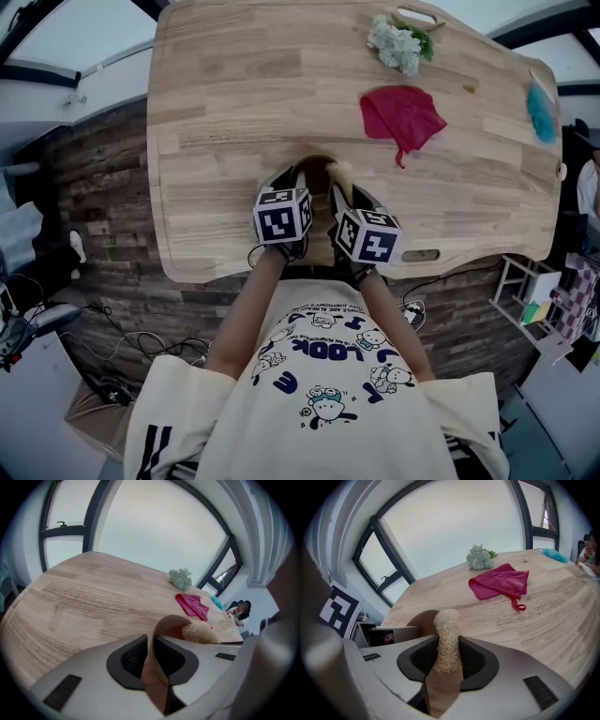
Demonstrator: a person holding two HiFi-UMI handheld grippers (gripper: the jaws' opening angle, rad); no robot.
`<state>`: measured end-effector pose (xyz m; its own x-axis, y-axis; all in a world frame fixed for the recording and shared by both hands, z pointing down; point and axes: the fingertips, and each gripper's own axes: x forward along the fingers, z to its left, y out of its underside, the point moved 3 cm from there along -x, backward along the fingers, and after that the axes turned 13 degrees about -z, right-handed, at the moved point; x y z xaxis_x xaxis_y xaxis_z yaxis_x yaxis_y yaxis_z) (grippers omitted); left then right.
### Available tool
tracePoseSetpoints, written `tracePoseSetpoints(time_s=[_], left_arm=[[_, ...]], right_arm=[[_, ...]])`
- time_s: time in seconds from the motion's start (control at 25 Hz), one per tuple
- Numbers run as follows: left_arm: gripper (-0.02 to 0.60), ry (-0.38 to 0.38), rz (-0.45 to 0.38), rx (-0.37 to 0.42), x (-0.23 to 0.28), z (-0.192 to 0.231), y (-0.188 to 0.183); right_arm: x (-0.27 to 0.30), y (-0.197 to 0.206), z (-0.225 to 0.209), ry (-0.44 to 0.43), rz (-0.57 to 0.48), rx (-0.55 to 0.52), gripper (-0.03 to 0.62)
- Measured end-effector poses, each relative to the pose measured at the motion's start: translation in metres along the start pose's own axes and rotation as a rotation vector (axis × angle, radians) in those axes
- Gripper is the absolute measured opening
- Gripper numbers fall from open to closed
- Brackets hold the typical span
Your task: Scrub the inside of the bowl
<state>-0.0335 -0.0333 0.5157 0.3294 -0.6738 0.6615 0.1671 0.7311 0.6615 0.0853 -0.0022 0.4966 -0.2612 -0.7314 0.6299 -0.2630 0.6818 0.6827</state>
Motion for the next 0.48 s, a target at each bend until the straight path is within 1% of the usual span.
tracePoseSetpoints(time_s=[0.12,0.28,0.36,0.44,0.48], left_arm=[[0.077,0.050,0.012,0.068,-0.0016,0.0006,-0.0015],[0.078,0.072,0.016,0.175,-0.0030,-0.0007,-0.0037],[0.074,0.083,0.021,0.194,-0.0028,-0.0022,-0.0043],[0.040,0.089,0.024,0.192,-0.0023,-0.0041,-0.0033],[0.040,0.087,0.024,0.192,-0.0024,-0.0044,-0.0027]], right_arm=[[0.0005,-0.0022,-0.0003,-0.018,0.009,-0.048,0.132],[0.0022,-0.0042,0.0011,-0.045,0.029,-0.131,0.132],[0.0025,-0.0050,0.0016,-0.049,0.028,-0.155,0.132],[0.0025,-0.0054,0.0018,-0.049,0.019,-0.162,0.133],[0.0026,-0.0054,0.0019,-0.048,0.015,-0.165,0.133]])
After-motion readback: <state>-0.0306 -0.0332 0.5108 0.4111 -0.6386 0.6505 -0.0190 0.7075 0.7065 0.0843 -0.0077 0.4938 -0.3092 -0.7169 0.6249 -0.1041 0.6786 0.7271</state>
